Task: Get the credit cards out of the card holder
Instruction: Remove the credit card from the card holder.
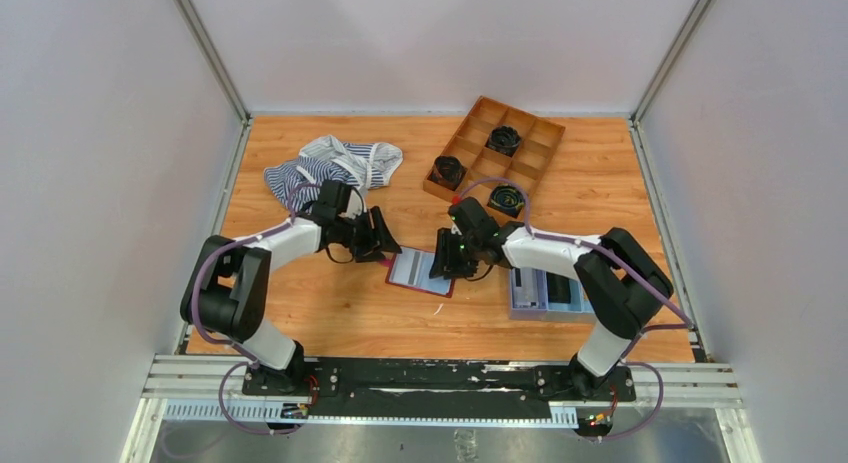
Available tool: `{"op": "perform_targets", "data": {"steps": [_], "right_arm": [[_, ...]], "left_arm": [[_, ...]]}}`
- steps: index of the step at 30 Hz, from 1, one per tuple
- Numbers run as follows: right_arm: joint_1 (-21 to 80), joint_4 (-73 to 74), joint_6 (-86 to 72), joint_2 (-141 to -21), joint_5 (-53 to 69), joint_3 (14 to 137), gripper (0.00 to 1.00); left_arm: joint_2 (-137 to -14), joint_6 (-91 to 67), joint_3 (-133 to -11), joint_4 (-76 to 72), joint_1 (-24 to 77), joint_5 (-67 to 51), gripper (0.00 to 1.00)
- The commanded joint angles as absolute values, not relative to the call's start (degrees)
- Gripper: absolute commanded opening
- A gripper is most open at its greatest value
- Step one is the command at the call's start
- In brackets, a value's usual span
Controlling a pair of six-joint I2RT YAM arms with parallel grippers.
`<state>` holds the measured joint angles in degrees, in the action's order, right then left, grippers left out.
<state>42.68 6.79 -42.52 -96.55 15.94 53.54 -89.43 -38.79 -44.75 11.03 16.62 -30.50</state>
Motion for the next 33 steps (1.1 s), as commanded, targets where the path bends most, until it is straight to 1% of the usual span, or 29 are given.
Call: {"op": "perform_targets", "data": {"steps": [1, 9, 15, 17, 20, 21, 22, 26, 27, 30, 31, 32, 33], "right_arm": [[41.1, 5.3, -45.4, -92.8, 11.2, 49.5, 0.46], [40.1, 4.7, -46.2, -91.5, 10.5, 47.8, 0.45], [40.1, 3.4, -45.6, -94.2, 12.9, 49.3, 0.43], [40.2, 2.4, -45.7, -94.4, 13.6, 49.7, 0.39], [40.3, 1.8, -45.5, -93.8, 13.6, 49.8, 0.24], [40.3, 1.8, -45.3, -93.7, 13.5, 49.8, 0.21], [40.3, 2.0, -45.0, -94.0, 13.5, 50.1, 0.20], [40.3, 1.9, -45.4, -95.7, 14.0, 50.5, 0.27], [40.4, 1.4, -45.6, -96.2, 14.2, 50.5, 0.28], [40.3, 0.5, -46.1, -97.9, 15.7, 50.6, 0.23], [40.4, -1.5, -46.3, -98.2, 16.5, 50.8, 0.20], [40.4, -2.2, -46.6, -98.3, 17.0, 50.8, 0.14], [40.5, -2.5, -46.7, -98.3, 17.2, 50.9, 0.06]], "left_arm": [[-89.6, -35.9, -46.2, 13.6, 18.5, -30.2, 0.57], [-92.6, -35.4, -46.2, 14.6, 19.1, -28.4, 0.57], [-94.3, -35.1, -45.8, 14.1, 19.1, -28.8, 0.57], [-94.7, -35.1, -45.6, 14.0, 19.1, -28.8, 0.57], [-95.1, -35.2, -45.3, 13.5, 19.1, -29.0, 0.57], [-95.2, -35.2, -45.2, 13.4, 19.1, -29.2, 0.57], [-95.3, -35.3, -45.1, 13.1, 19.1, -29.4, 0.57], [-95.6, -35.3, -44.9, 12.6, 19.1, -29.7, 0.57], [-95.6, -35.2, -44.8, 12.5, 19.1, -29.6, 0.57], [-96.0, -34.9, -44.8, 12.6, 19.1, -29.6, 0.57], [-96.1, -34.9, -44.8, 12.6, 19.1, -29.7, 0.57], [-96.3, -34.8, -44.8, 12.6, 19.1, -29.8, 0.57], [-96.4, -34.7, -44.8, 12.6, 19.1, -29.8, 0.56]]}}
